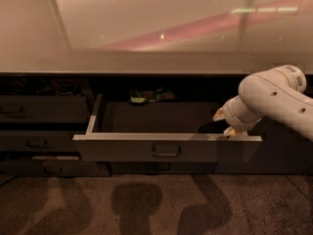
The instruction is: Open top drawer
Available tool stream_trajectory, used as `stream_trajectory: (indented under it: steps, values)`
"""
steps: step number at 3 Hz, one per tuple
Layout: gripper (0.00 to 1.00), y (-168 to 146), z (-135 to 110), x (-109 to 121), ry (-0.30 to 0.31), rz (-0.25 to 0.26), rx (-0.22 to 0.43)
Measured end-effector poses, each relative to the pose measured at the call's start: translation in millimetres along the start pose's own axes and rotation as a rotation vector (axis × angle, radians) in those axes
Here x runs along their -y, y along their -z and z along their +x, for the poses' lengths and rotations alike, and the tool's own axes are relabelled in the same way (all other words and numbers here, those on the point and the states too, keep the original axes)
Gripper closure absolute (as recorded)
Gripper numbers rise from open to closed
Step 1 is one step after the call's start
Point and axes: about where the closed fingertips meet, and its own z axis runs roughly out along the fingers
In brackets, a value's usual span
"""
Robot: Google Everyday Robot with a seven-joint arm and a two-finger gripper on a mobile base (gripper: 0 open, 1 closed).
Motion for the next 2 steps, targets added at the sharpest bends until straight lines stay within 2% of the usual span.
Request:
stream_trajectory:
  steps: [1,2]
  values:
    - [0.0,1.7,-3.2,-2.1,-0.005,0.01,0.011]
    - [0.0,7.1,-20.8,-10.6,0.009,0.044,0.067]
